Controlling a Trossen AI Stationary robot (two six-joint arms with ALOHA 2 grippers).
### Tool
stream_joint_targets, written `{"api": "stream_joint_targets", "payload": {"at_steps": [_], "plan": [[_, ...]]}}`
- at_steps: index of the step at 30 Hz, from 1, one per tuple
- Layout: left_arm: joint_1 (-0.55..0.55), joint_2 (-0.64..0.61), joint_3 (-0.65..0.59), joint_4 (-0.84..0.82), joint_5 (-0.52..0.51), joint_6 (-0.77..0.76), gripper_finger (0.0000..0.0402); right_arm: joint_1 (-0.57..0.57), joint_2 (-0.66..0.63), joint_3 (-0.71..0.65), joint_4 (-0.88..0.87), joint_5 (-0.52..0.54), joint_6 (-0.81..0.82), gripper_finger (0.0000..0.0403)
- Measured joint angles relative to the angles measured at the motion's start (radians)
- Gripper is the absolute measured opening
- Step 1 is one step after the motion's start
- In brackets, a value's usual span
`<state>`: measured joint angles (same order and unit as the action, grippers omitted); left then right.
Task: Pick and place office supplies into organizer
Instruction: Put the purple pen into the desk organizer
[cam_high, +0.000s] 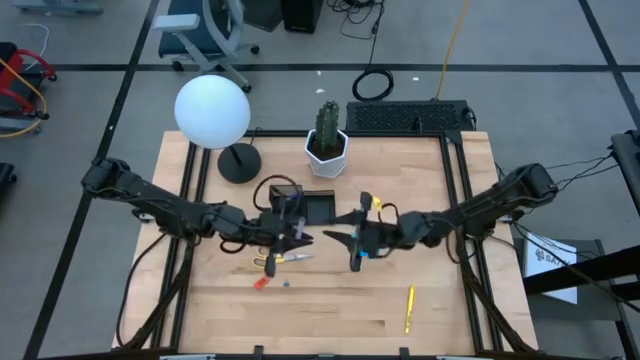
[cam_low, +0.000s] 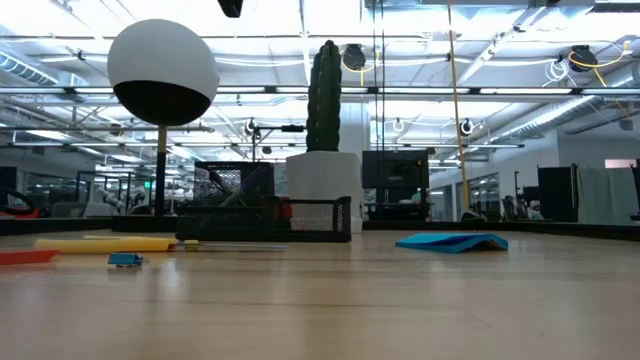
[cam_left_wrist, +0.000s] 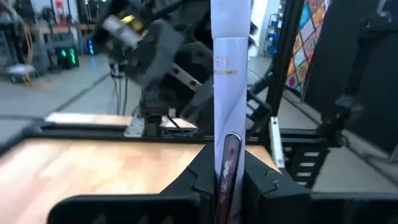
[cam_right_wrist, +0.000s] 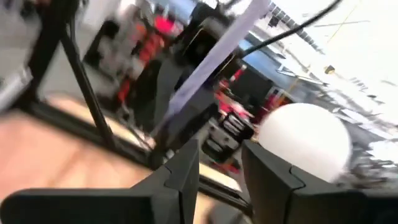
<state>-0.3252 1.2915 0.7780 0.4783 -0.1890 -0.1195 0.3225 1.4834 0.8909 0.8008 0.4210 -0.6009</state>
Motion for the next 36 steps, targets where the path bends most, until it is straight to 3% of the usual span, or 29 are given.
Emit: {"api": "stream_joint_targets", "payload": {"at_steps": [9,16,22,30,36], "plan": [[0.053,0.010,0.000,-0.111,0.001,-0.133,0.0030,0.095,0.013,-0.001,-0.133,0.312,-0.408,0.0116],[0.114,0.042,-0.002,-0.196,0.007,-0.203,0.0030,0.150,0.069,-0.001,-0.135,0.565,-0.838,0.0116],[0.156,0.144,-0.002,-0.100,0.098,-0.254,0.0030,0.153,0.171,-0.001,-0.065,0.740,-1.174,0.0116],[0.197,0.216,-0.002,0.026,0.274,-0.305,0.0030,0.173,0.288,-0.001,0.244,0.755,-1.622,0.0092],[0.208,0.215,-0.001,0.018,0.299,-0.309,0.0030,0.211,0.288,0.000,0.253,0.729,-1.692,0.0081]]}}
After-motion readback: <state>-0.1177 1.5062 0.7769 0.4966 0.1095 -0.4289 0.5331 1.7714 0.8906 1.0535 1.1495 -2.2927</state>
